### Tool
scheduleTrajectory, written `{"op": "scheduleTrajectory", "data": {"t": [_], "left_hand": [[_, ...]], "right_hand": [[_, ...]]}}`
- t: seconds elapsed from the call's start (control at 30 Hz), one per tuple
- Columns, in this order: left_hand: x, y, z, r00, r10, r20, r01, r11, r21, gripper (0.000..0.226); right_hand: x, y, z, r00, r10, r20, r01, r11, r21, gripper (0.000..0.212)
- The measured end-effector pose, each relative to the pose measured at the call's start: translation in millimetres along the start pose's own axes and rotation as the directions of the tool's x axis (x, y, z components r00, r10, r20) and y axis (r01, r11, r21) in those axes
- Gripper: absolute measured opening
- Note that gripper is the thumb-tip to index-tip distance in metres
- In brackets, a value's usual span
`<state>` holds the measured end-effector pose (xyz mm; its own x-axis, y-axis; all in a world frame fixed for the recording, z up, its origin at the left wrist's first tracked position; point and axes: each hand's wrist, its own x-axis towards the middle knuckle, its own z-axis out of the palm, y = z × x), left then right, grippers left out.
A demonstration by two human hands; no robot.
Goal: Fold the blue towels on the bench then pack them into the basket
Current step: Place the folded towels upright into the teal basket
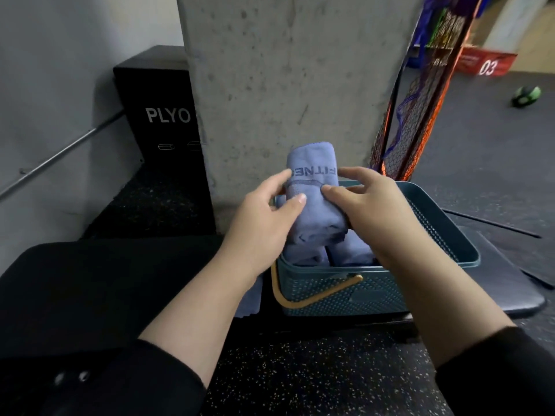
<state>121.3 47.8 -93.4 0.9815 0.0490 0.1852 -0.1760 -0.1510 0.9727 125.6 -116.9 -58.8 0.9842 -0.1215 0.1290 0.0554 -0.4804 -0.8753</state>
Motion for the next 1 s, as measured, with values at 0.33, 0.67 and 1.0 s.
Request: {"op": "scheduleTrajectory", "data": {"t": [0.33, 0.67, 1.0], "left_hand": [[5.4, -29.7, 12.8, 0.965, 0.060, 0.256, -0.206, 0.779, 0.592, 0.041], [4.7, -33.4, -43.0, 0.973, 0.090, -0.210, 0.012, 0.899, 0.439, 0.018], [-18.8, -108.8, -98.0, 0.785, -0.592, -0.184, 0.619, 0.755, 0.215, 0.016]], "right_hand": [[14.0, 40.7, 6.3, 0.973, -0.203, 0.107, 0.228, 0.806, -0.546, 0.035], [3.3, 24.7, 2.1, 0.923, -0.377, -0.083, 0.330, 0.883, -0.333, 0.030], [-83.0, 4.7, 120.1, 0.939, -0.322, 0.125, 0.318, 0.947, 0.046, 0.031]]}}
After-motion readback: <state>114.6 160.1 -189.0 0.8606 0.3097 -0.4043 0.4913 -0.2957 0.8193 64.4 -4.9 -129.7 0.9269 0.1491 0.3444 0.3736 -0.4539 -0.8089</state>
